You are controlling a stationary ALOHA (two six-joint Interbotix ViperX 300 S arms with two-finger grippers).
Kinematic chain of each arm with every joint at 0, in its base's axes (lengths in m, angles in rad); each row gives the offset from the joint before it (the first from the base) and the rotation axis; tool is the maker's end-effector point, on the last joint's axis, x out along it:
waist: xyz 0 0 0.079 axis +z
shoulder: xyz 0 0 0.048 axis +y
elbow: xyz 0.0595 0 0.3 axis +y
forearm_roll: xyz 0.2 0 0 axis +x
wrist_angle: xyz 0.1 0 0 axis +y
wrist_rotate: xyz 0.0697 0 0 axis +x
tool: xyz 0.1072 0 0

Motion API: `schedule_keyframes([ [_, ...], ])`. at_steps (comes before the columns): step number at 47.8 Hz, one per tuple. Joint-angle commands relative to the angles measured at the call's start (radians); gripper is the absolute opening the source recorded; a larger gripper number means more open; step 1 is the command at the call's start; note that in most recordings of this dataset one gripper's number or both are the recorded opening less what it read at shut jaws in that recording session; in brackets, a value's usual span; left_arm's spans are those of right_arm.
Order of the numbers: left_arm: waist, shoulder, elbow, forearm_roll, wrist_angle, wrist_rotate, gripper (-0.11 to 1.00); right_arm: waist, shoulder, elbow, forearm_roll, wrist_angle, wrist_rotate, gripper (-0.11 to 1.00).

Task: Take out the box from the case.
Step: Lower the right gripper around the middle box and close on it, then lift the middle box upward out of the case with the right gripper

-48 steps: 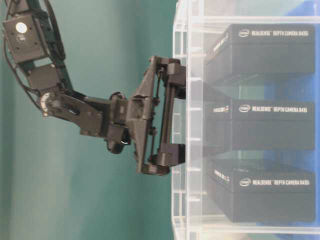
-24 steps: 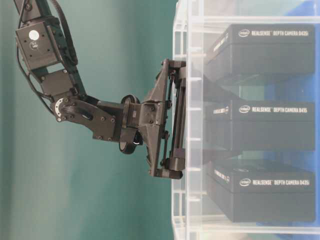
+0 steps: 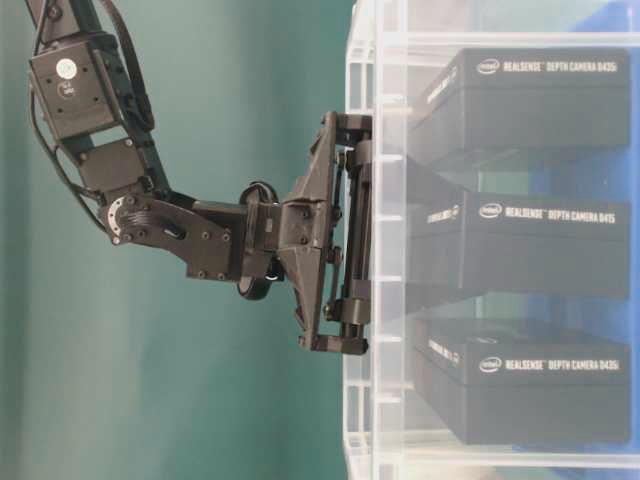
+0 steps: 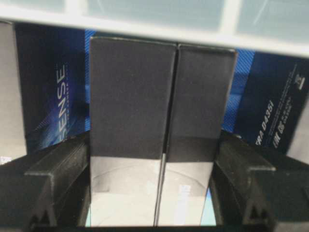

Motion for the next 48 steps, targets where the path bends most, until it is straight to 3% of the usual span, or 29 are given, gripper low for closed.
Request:
schedule_keyframes([
  [1,-0.003,-0.006,-0.014,0.0,0.0,-0.002,0.86,0.012,-0.02,-0.02,-0.005,0.002,-0.002,0.66],
  [18,-0.003,-0.006,-0.012,0.0,0.0,-0.002,0.85,0.012,-0.031,-0.077,-0.003,0.041,0.0,0.66],
  [48,-0.003,-0.006,-0.014,0.0,0.0,0.002,0.85,0.012,-0.057,-0.296,0.005,0.295,-0.005,0.66],
])
